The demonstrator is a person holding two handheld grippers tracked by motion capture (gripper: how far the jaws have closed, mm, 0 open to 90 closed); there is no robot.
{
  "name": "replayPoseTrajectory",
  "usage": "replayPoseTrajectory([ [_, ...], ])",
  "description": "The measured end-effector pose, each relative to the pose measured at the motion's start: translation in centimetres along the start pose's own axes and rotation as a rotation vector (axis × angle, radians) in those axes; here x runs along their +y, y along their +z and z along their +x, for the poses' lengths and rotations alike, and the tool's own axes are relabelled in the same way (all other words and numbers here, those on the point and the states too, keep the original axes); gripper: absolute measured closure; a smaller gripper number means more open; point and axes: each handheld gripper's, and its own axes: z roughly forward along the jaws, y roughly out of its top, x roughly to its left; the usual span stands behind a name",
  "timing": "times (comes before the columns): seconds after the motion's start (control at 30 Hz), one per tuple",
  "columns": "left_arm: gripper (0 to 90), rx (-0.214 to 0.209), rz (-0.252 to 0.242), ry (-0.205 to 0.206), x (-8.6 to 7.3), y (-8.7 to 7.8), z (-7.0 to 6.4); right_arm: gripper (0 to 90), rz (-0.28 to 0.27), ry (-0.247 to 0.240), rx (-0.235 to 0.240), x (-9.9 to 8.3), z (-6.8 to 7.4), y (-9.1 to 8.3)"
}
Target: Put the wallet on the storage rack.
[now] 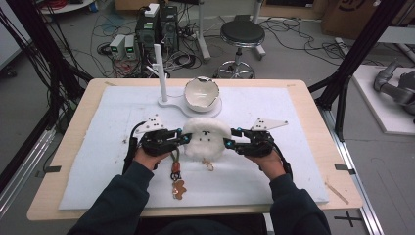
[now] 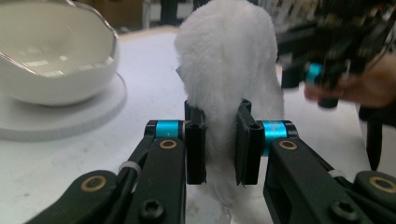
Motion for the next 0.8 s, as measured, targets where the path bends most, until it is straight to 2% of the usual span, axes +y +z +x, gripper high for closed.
replayPoseTrajectory([
  [0.07,76.8,-0.008,-0.034,-0.016,0.0,-0.2,0.1,41.6,0.061,0.044,0.056,-0.5,-0.2,0.8],
  [0.1,76.8,-0.013,-0.035,-0.015,0.0,-0.3,0.1,41.2,0.087,0.051,0.077,-0.7,-0.1,1.3],
  [0.13,76.7,-0.021,-0.026,-0.006,-0.1,-0.1,0.0,44.5,0.112,0.06,0.11,-0.9,0.0,2.0],
  [0.17,76.7,-0.021,-0.018,-0.002,-0.1,0.0,-0.1,51.7,0.121,0.06,0.126,-0.9,0.2,2.2],
  [0.2,76.5,-0.021,-0.018,-0.002,-0.1,0.0,-0.1,51.7,0.121,0.06,0.126,-0.9,0.2,2.2],
  [0.23,76.5,-0.014,-0.015,0.006,-0.2,0.2,-0.1,59.0,0.12,0.049,0.129,-0.9,0.3,2.3],
  [0.27,76.4,-0.014,-0.007,0.002,-0.3,0.2,-0.1,62.6,0.116,0.038,0.116,-0.8,0.4,2.1],
  [0.3,75.9,-0.014,-0.001,0.001,-0.3,0.2,-0.1,71.2,0.091,0.045,0.105,-0.6,0.2,1.5],
  [0.33,75.6,-0.017,0.009,0.002,-0.3,0.2,-0.1,73.9,0.065,0.045,0.096,-0.5,0.1,1.2],
  [0.4,75.2,-0.02,0.035,0.004,-0.5,0.5,-0.2,75.6,0.043,0.046,0.081,-0.4,0.1,0.8],
  [0.43,74.3,-0.027,0.08,0.019,-0.7,1.0,-0.4,77.3,0.01,0.025,0.046,-0.2,0.0,0.3],
  [0.47,73.8,-0.029,0.104,0.023,-0.8,1.2,-0.6,77.7,0.006,0.02,0.034,-0.1,0.1,0.2],
  [0.5,72.9,-0.029,0.104,0.023,-0.8,1.2,-0.6,78.2,-0.003,0.019,0.021,-0.1,0.1,0.0],
  [0.53,71.5,-0.026,0.143,0.032,-1.1,1.6,-0.7,78.8,-0.013,0.009,0.007,0.0,0.1,-0.2],
  [0.6,65.9,-0.019,0.149,0.038,-1.1,1.7,-0.8,79.6,-0.019,-0.015,-0.004,0.1,0.1,-0.4],
  [0.63,61.3,0.001,0.158,0.041,-1.1,1.7,-0.7,79.9,-0.014,-0.036,-0.02,0.2,0.2,-0.6],
  [0.73,49.0,0.036,0.127,0.043,-0.8,1.3,-0.5,80.2,-0.002,-0.078,-0.048,0.4,0.2,-0.9],
  [0.8,45.9,0.044,0.108,0.045,-0.6,1.0,-0.5,80.2,0.016,-0.102,-0.075,0.5,0.1,-1.1],
])
